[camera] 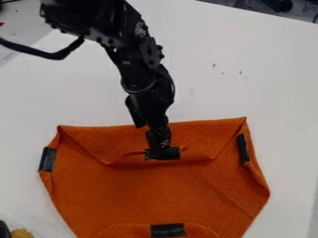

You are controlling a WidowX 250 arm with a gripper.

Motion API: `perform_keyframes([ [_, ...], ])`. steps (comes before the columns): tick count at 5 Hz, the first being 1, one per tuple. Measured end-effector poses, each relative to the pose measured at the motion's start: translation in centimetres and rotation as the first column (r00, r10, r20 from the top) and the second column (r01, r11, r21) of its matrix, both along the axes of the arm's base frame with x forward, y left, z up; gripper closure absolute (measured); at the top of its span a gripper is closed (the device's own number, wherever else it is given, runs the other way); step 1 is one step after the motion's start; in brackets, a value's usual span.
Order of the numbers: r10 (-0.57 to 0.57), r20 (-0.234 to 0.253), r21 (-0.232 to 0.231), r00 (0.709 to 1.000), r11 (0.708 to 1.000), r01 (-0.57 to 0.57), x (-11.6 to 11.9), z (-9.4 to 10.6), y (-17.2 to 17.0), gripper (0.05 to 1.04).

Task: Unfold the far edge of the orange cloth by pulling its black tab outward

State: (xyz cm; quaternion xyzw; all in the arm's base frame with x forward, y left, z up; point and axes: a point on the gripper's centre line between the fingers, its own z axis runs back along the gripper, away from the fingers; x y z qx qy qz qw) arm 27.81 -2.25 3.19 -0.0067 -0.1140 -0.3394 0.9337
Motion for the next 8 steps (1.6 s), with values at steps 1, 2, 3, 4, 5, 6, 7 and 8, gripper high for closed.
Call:
perform_keyframes([
  [1, 0.01, -0.016, -0.021, 1.0, 1.0, -0.01, 0.2, -0.5, 0.2, 0.084],
  [2, 0.044, -0.036, -0.043, 0.998, 0.998, -0.045, -1.0, -1.2, 0.0, 0.084],
  [3, 0.116, 0.002, -0.035, 0.993, 0.993, -0.116, -2.6, -0.4, -0.7, 0.084],
  [4, 0.119, 0.017, -0.057, 0.993, 0.991, -0.118, -2.7, -1.2, -0.9, 0.089],
  [5, 0.093, 0.012, -0.069, 0.996, 0.993, -0.092, -2.2, -1.6, -0.7, 0.106],
  [6, 0.078, 0.006, -0.07, 0.997, 0.995, -0.077, -2.0, -1.8, -0.6, 0.18],
  [7, 0.08, 0.001, -0.076, 0.997, 0.994, -0.079, -1.9, -2.0, -0.6, 0.484],
  [8, 0.078, 0.007, -0.08, 0.997, 0.994, -0.077, -1.8, -1.9, -0.5, 0.767],
])
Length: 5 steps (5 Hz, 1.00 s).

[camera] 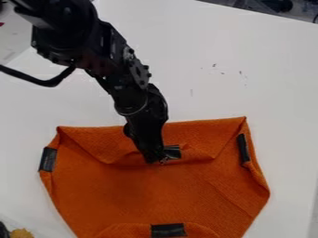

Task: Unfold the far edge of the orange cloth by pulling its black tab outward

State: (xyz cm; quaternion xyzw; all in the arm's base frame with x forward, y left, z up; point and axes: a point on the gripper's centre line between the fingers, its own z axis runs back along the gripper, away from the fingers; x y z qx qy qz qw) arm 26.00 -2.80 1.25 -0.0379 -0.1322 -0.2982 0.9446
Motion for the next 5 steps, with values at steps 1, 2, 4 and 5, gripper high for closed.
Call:
perform_keyframes([
  [1, -0.01, 0.0, -0.002, 1.0, 1.0, 0.01, 0.0, 0.0, 0.1, 0.946],
  [2, -0.026, -0.021, 0.026, 0.999, 0.999, 0.026, 0.4, 0.6, 0.4, 1.02],
  [4, -0.104, 0.017, 0.16, 0.994, 0.982, 0.1, 4.4, 5.3, 1.5, 1.026],
  [5, -0.147, 0.067, 0.188, 0.987, 0.973, 0.132, 8.4, 6.4, 5.2, 1.027],
])
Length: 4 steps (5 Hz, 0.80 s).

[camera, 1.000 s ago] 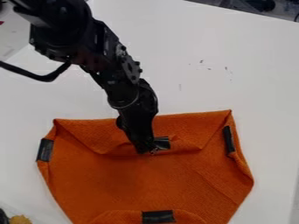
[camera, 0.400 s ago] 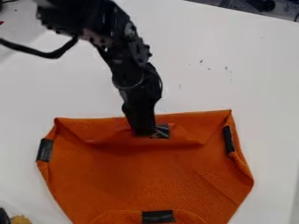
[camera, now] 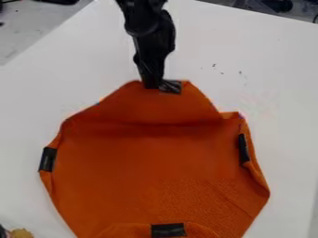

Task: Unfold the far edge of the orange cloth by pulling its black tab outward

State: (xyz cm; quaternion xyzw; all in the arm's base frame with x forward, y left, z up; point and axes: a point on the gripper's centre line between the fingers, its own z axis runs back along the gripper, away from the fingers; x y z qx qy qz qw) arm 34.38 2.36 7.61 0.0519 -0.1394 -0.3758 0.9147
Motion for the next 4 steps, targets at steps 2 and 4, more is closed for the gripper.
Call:
perform_keyframes([
  [2, -0.017, -0.003, -0.098, 1.0, 0.995, 0.017, 4.7, -3.1, 5.5, 1.027],
  [4, -0.001, -0.042, -0.145, 0.999, 0.989, -0.006, 4.8, -5.4, 6.2, 0.847],
])
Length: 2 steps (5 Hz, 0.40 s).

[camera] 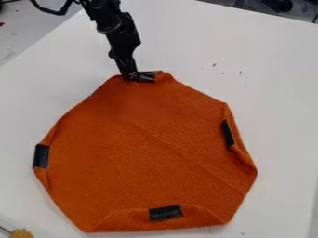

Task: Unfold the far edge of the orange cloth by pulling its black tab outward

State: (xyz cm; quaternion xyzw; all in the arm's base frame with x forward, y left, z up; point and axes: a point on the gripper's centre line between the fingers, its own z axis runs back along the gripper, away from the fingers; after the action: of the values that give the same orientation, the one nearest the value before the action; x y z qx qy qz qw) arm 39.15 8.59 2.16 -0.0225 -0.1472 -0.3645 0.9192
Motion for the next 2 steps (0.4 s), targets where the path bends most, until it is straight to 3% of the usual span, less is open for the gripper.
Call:
perform_keyframes([
  [2, -0.005, 0.013, 0.105, 1.0, 0.994, 0.004, -0.31, 0.01, 0.1, 0.273],
])
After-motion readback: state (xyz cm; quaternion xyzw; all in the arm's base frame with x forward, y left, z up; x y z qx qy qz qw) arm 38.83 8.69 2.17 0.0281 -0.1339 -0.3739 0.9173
